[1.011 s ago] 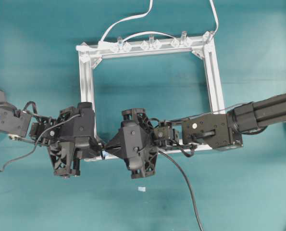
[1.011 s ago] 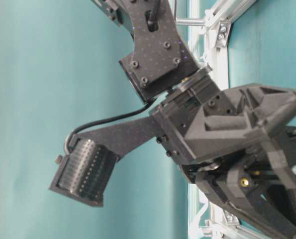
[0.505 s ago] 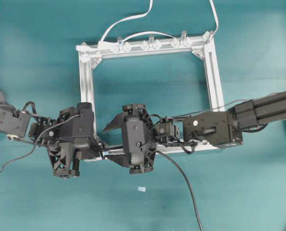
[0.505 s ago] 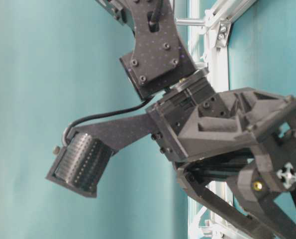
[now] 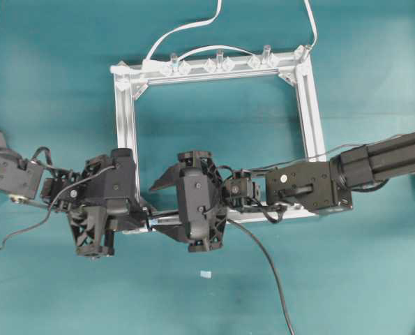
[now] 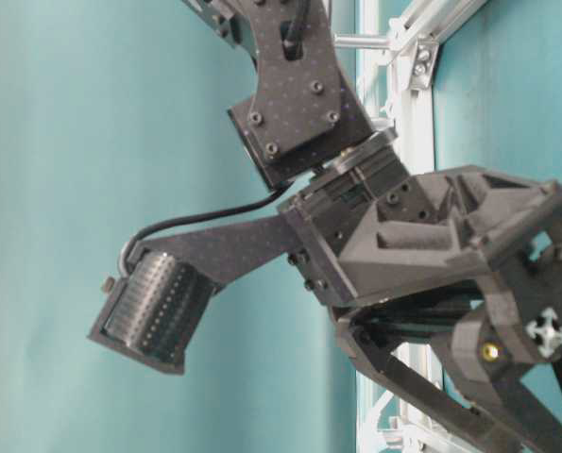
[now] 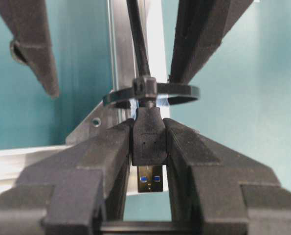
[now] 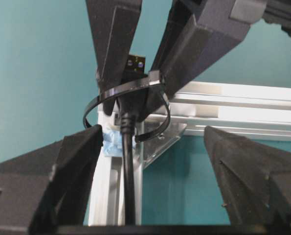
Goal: Insert the wire through the string loop located on the left side.
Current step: 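Grasp the USB connector with the left gripper and open the right gripper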
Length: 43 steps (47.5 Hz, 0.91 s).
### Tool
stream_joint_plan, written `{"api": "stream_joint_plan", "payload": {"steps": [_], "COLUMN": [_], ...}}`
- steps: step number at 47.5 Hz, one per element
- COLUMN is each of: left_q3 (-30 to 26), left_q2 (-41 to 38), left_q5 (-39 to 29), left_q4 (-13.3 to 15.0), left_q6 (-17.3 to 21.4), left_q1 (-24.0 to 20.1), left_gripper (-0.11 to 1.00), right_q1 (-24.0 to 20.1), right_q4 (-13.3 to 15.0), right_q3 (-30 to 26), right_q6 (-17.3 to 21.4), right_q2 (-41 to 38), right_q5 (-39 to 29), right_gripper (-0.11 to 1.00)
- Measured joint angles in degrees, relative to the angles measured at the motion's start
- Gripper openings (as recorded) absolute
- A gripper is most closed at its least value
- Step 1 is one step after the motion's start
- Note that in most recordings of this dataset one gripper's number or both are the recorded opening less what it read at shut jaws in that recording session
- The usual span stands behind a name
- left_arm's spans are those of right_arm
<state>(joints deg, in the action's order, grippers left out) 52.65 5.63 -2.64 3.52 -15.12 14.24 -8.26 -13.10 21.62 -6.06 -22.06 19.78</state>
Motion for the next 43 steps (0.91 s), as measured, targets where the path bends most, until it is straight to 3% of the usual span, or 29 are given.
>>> {"api": "stream_joint_plan", "payload": {"steps": [43], "left_q3": [5.0], "left_q2": [14.4], "left_q5": [-16.3], "left_q4": [0.0], "left_q6": [-0.1], "left_q1": [0.0], "left_gripper": [0.20], "right_q1": [0.1], "right_q4": [0.0], "right_q3": [2.3], "right_q6": [0.0], "right_q2": [0.4], "right_q5": [0.0], "right_gripper": [0.83]}}
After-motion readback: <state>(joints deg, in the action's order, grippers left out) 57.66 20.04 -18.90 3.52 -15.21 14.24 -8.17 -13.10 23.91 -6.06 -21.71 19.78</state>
